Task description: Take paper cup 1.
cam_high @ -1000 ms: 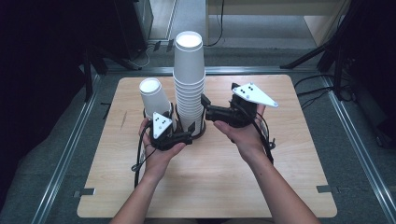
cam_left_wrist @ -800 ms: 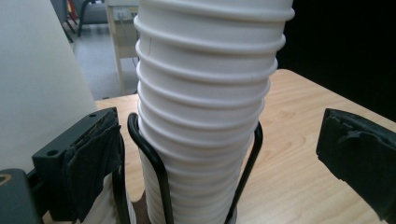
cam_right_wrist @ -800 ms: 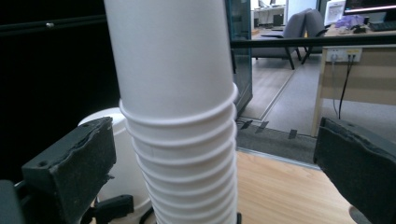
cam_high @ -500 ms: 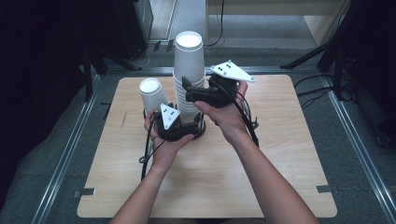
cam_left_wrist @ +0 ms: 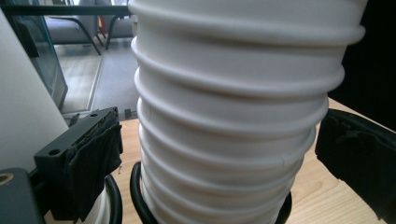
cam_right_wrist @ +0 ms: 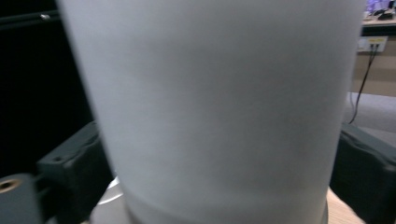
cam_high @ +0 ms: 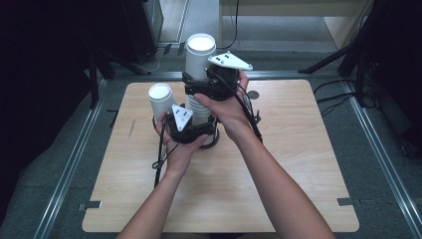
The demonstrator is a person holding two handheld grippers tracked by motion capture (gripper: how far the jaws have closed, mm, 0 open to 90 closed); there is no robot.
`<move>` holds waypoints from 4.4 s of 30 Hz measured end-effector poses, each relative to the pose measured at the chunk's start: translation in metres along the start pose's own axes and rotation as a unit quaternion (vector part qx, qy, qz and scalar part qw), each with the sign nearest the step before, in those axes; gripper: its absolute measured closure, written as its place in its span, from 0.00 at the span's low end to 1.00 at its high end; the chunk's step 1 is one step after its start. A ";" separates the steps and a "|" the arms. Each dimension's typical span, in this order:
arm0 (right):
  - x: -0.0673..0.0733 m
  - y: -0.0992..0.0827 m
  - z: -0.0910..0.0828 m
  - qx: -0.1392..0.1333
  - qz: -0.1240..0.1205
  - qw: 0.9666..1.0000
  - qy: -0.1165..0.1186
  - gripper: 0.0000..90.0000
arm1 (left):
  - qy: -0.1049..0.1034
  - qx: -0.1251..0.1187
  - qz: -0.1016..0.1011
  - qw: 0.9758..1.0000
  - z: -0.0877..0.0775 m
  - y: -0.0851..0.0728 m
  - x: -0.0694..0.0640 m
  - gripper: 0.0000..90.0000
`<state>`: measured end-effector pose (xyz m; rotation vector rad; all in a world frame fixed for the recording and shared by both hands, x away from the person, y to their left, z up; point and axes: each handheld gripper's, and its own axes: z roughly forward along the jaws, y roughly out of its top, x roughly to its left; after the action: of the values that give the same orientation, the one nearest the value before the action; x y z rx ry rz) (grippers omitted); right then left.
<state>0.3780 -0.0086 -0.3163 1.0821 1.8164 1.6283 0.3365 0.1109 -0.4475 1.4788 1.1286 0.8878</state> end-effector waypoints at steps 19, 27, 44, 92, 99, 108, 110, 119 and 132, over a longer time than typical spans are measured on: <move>0.002 0.002 0.000 -0.009 -0.012 1.000 -0.008 0.11 | -0.002 -0.003 0.011 1.000 0.005 0.002 -0.003 0.06; 0.003 0.011 -0.004 -0.026 -0.008 1.000 -0.004 0.12 | -0.004 -0.001 0.008 1.000 0.005 0.002 -0.002 0.06; 0.005 0.023 -0.011 -0.096 -0.018 0.995 0.008 0.14 | -0.007 -0.001 0.008 1.000 0.005 0.001 -0.001 0.06; -0.032 0.039 -0.101 -0.179 -0.014 0.984 -0.001 0.15 | -0.008 -0.010 0.013 1.000 0.003 0.000 -0.002 0.06; -0.045 0.020 -0.116 -0.167 -0.024 0.985 -0.016 0.15 | -0.022 -0.010 0.008 1.000 -0.003 0.000 0.003 0.06; -0.052 -0.020 -0.123 -0.137 -0.059 0.987 -0.052 0.15 | -0.043 -0.005 0.000 0.999 -0.012 -0.004 0.004 0.06; -0.056 -0.030 -0.125 -0.133 -0.054 0.988 -0.049 0.14 | -0.048 -0.004 0.003 0.999 -0.015 -0.005 0.004 0.05; -0.074 -0.067 -0.131 -0.111 -0.037 0.991 -0.057 0.14 | -0.064 0.000 0.010 0.998 -0.026 -0.014 0.004 0.00; -0.089 -0.111 -0.137 -0.080 -0.069 0.991 -0.085 0.15 | -0.065 0.008 0.002 0.998 -0.051 -0.033 0.008 0.00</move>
<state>0.2959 -0.1611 -0.4126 0.9700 1.5869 1.5222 0.2846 0.1343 -0.4705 1.5297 1.0390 0.7742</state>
